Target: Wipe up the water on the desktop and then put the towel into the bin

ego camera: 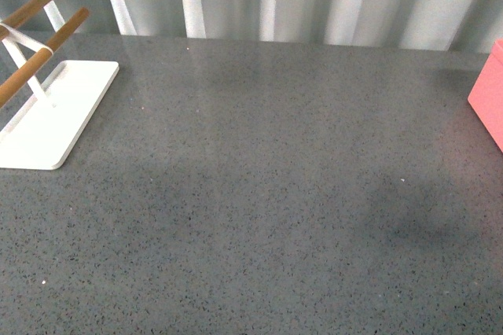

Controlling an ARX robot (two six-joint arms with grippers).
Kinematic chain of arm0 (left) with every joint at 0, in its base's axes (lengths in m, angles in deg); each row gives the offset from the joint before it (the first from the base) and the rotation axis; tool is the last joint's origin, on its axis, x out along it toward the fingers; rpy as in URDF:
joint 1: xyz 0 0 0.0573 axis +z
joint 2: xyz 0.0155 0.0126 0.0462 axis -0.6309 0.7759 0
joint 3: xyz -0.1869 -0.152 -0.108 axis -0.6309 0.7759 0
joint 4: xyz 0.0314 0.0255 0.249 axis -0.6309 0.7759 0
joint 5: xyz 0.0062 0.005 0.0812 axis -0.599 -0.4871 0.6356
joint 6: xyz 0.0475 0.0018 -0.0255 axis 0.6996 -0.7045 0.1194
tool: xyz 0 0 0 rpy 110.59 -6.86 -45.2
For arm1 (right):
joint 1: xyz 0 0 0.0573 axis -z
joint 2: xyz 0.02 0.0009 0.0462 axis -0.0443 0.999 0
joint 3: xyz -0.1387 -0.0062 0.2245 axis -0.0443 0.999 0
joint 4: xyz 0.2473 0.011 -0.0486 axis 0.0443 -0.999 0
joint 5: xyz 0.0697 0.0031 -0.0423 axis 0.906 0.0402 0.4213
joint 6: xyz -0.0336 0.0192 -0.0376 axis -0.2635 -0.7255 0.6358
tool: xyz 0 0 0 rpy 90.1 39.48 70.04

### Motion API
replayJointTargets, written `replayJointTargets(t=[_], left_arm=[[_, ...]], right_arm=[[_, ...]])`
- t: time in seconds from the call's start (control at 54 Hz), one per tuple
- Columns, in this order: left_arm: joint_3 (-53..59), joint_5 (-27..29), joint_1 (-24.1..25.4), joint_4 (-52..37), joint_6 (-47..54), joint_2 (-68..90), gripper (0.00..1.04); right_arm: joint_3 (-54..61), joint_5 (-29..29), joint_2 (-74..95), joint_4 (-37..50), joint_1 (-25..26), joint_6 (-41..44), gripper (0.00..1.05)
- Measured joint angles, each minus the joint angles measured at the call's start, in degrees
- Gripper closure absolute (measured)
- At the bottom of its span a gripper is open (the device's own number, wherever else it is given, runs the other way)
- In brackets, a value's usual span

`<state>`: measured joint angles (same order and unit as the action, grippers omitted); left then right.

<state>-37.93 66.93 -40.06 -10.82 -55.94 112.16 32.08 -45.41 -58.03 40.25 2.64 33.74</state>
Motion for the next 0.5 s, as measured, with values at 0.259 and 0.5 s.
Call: replayJointTargets(t=[0.259,0.5], left_arm=[[12.33,-0.94,-14.29,-10.84,-6.58,-2.19,1.01],[21.73,1.16,-26.73,-24.04,-13.97,1.27,1.01]], right_arm=[[0.00,0.00,0.00,0.00,0.00,0.00,0.07],[0.00,0.00,0.00,0.00,0.00,0.00,0.07]])
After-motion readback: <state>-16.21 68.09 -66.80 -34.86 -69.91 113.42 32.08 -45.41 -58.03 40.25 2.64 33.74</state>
